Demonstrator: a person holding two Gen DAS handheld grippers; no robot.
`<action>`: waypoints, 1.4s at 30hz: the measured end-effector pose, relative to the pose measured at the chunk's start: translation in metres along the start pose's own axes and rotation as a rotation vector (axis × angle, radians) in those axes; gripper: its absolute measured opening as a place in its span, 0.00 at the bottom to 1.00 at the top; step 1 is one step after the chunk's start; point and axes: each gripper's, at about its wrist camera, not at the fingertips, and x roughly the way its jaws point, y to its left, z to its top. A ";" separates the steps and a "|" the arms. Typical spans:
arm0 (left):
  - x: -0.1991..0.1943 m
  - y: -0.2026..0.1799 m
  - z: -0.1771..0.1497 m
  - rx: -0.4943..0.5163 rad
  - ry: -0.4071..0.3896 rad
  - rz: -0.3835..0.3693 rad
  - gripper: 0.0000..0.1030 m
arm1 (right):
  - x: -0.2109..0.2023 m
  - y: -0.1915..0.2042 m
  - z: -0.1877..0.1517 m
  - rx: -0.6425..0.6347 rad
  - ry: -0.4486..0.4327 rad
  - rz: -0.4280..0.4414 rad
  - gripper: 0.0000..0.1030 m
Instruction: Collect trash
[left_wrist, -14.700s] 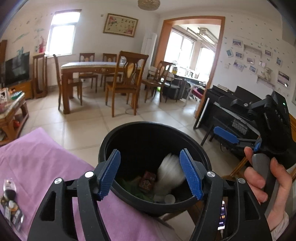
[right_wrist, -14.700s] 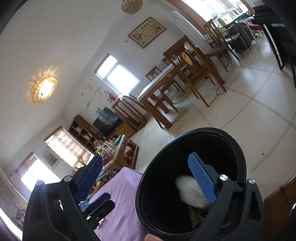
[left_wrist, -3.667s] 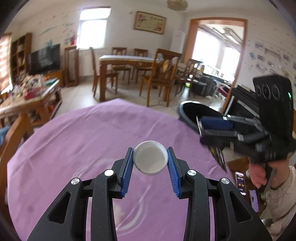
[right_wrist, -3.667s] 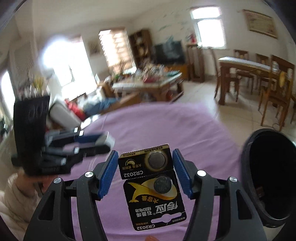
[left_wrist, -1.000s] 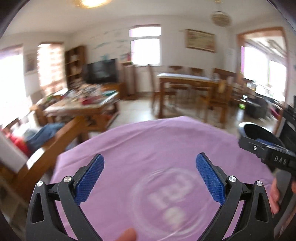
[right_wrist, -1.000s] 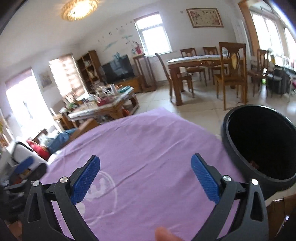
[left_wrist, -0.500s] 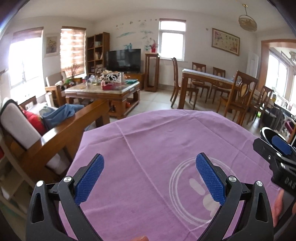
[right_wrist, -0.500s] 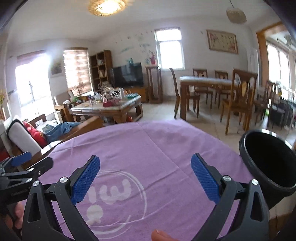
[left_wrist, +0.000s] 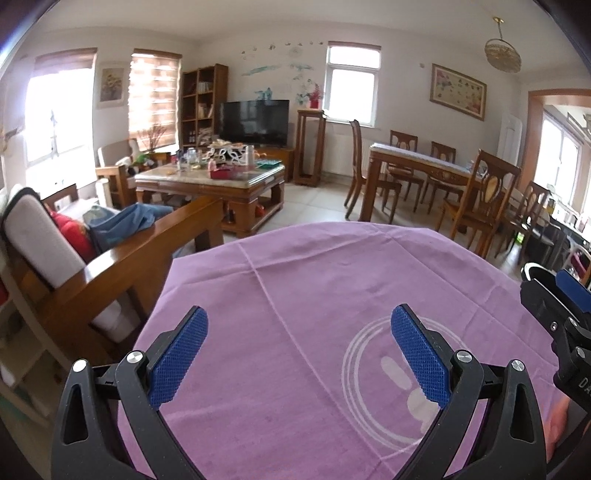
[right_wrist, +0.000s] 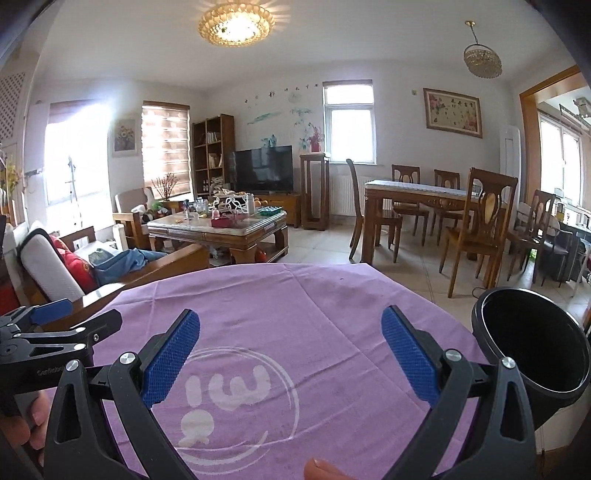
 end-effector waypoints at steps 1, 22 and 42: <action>0.001 0.001 0.002 -0.001 0.000 -0.001 0.95 | 0.000 0.000 0.000 0.001 0.000 0.001 0.95; -0.002 0.000 0.000 -0.011 -0.008 0.017 0.95 | -0.001 0.003 0.001 0.011 0.006 0.021 0.95; -0.003 0.000 0.002 -0.005 -0.011 0.017 0.95 | 0.000 0.010 -0.001 0.020 0.009 0.024 0.95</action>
